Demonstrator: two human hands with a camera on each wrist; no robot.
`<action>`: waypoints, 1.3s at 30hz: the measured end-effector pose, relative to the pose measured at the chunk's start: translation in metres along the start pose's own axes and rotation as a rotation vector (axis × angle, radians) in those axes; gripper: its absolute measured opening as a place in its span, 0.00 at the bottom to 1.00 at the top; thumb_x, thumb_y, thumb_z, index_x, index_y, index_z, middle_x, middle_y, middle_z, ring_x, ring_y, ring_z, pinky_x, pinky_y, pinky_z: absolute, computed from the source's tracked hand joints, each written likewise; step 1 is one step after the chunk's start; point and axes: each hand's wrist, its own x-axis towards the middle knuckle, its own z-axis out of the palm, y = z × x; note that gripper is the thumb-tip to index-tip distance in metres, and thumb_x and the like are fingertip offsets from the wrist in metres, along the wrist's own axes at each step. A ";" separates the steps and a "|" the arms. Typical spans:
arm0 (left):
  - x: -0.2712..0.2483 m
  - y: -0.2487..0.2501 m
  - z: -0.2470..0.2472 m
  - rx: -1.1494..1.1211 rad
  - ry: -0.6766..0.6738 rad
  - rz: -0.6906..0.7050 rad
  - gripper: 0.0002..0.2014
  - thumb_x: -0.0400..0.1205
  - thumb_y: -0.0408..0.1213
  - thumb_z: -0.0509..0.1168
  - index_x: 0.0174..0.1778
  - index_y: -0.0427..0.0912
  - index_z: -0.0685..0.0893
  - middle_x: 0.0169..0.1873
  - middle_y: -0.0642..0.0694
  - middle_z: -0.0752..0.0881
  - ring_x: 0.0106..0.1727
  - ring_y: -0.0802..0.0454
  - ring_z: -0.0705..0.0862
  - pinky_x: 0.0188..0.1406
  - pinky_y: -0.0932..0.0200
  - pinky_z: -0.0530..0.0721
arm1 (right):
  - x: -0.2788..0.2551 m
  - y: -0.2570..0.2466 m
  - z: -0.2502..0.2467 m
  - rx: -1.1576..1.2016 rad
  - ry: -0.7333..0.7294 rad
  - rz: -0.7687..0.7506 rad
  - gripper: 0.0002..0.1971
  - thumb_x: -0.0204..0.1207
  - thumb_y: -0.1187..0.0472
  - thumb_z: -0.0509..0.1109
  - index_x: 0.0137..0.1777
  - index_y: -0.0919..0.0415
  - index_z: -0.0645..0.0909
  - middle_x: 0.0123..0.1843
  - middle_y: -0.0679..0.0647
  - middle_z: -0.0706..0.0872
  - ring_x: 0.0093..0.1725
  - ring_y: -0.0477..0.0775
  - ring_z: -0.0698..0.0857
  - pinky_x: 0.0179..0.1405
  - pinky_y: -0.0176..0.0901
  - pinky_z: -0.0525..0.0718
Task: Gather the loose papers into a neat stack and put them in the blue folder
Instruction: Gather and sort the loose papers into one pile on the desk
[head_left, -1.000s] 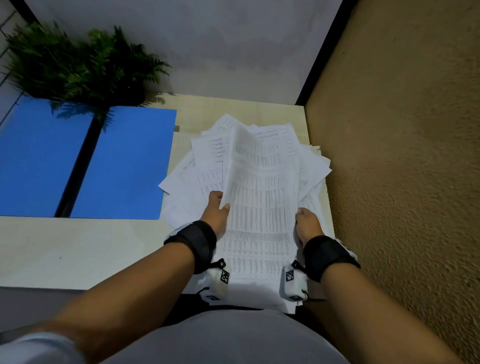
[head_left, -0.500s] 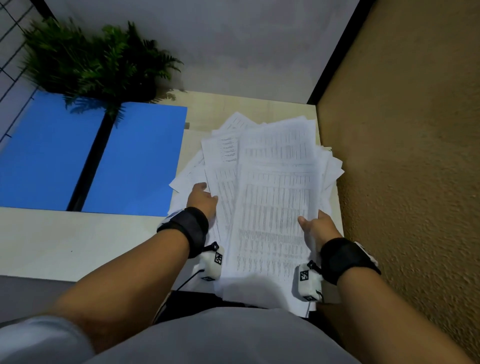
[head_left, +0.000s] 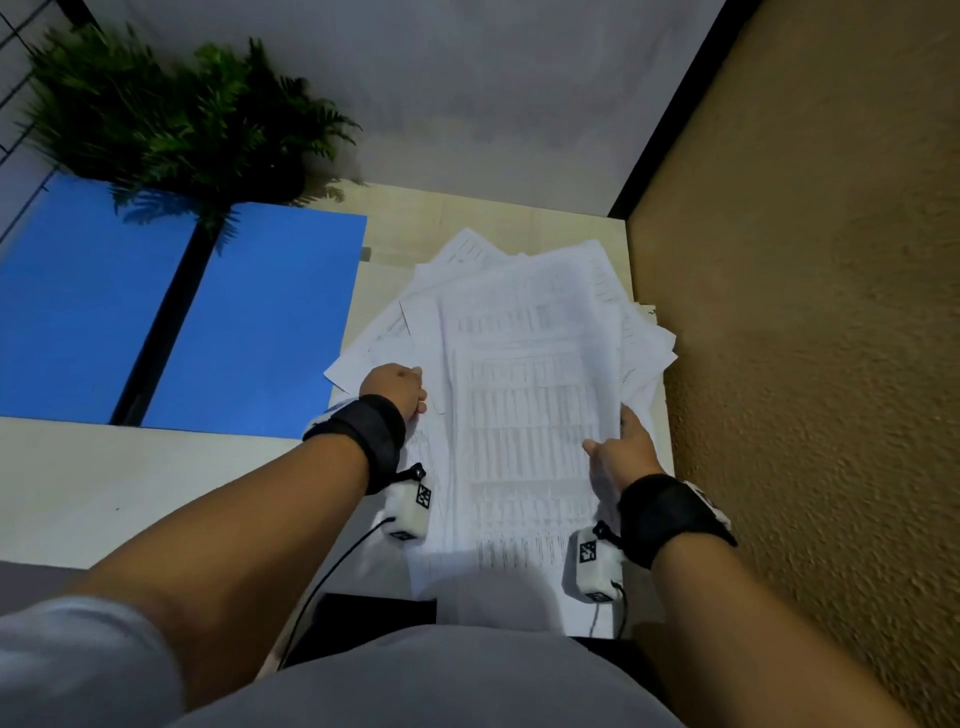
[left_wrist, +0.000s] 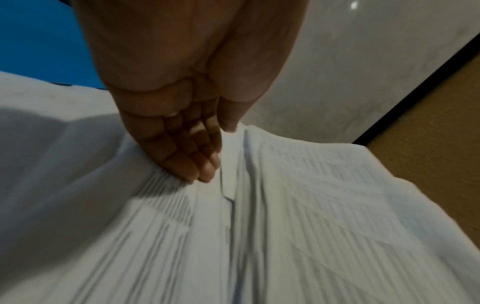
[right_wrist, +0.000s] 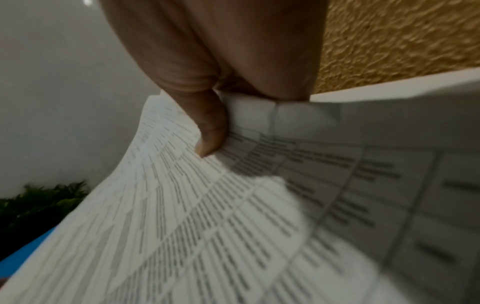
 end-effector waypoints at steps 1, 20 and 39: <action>0.004 0.007 0.001 0.119 0.031 0.033 0.10 0.86 0.36 0.61 0.51 0.31 0.81 0.37 0.37 0.82 0.29 0.49 0.76 0.26 0.61 0.76 | 0.002 0.003 -0.006 0.010 0.058 0.028 0.30 0.78 0.82 0.56 0.77 0.57 0.71 0.62 0.56 0.82 0.63 0.58 0.80 0.70 0.49 0.76; -0.059 -0.007 -0.023 0.911 -0.531 -0.081 0.12 0.79 0.25 0.65 0.28 0.35 0.81 0.17 0.44 0.85 0.15 0.57 0.79 0.19 0.64 0.79 | 0.028 0.009 -0.019 0.191 0.039 0.209 0.21 0.84 0.60 0.63 0.76 0.62 0.72 0.67 0.62 0.83 0.67 0.67 0.82 0.69 0.69 0.77; -0.014 0.016 -0.010 0.975 -0.145 0.343 0.19 0.89 0.37 0.55 0.73 0.32 0.74 0.71 0.32 0.79 0.70 0.35 0.78 0.66 0.52 0.74 | 0.013 0.005 0.006 0.174 0.026 0.051 0.22 0.84 0.53 0.61 0.78 0.52 0.68 0.67 0.57 0.82 0.64 0.61 0.82 0.69 0.63 0.79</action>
